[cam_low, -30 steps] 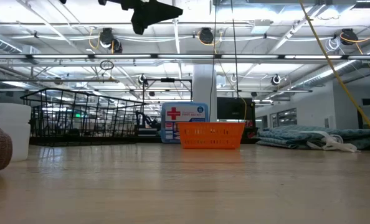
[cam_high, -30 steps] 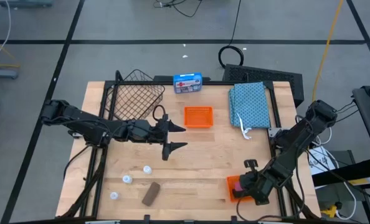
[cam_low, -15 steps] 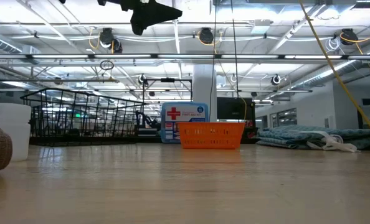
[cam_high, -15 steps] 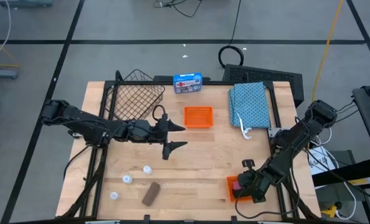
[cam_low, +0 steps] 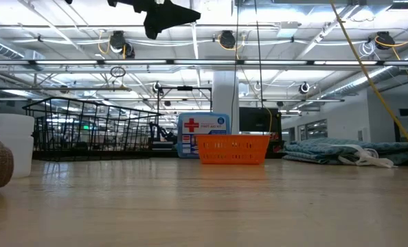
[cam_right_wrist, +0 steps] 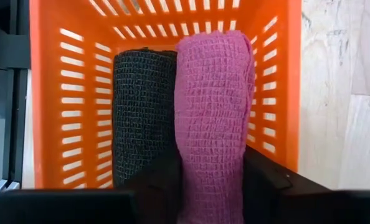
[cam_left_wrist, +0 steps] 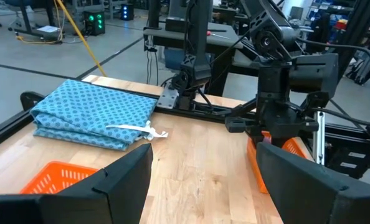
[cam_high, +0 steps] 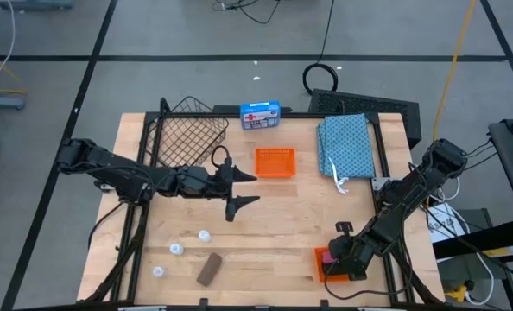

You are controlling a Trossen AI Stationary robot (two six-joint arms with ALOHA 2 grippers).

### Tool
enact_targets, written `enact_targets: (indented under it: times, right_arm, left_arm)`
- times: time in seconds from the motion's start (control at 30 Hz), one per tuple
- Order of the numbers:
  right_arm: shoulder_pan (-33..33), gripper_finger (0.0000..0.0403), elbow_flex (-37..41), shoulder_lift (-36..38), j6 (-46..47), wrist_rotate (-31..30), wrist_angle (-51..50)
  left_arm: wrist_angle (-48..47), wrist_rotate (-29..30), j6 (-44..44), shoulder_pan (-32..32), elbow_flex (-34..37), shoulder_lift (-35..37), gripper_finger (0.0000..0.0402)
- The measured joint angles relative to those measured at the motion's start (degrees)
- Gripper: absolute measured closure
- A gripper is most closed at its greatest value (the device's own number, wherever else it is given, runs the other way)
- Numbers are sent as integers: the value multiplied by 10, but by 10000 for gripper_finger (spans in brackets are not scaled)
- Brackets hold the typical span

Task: Pick & place medical supplies in basket/bin
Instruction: Put the pink bandage into the bottom orange bin, then put the brown bandage into the bottom orange bin

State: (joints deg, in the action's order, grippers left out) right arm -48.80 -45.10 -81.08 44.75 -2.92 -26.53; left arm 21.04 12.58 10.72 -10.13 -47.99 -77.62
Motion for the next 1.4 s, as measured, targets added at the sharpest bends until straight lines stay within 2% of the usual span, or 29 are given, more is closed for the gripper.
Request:
enact_targets:
  times: [0.2, 0.33, 0.63, 0.9, 1.4]
  right_arm:
    - [0, 249, 0, 7, 0, 2, -3]
    - [5, 235, 1, 37, 6, 2, -6]
    - [16, 240, 1, 111, 10, -2, -12]
    - [16, 237, 1, 105, 3, -2, -12]
    - [16, 186, 0, 105, 10, -17, -11]
  left_arm:
    - [0, 0, 0, 0, 0, 0, 105]
    - [0, 0, 0, 0, 0, 0, 105]
    - [-1, 0, 0, 0, 0, 0, 105]
    - [-25, 0, 2, 0, 0, 0, 105]
    - [-29, 0, 6, 0, 0, 0, 105]
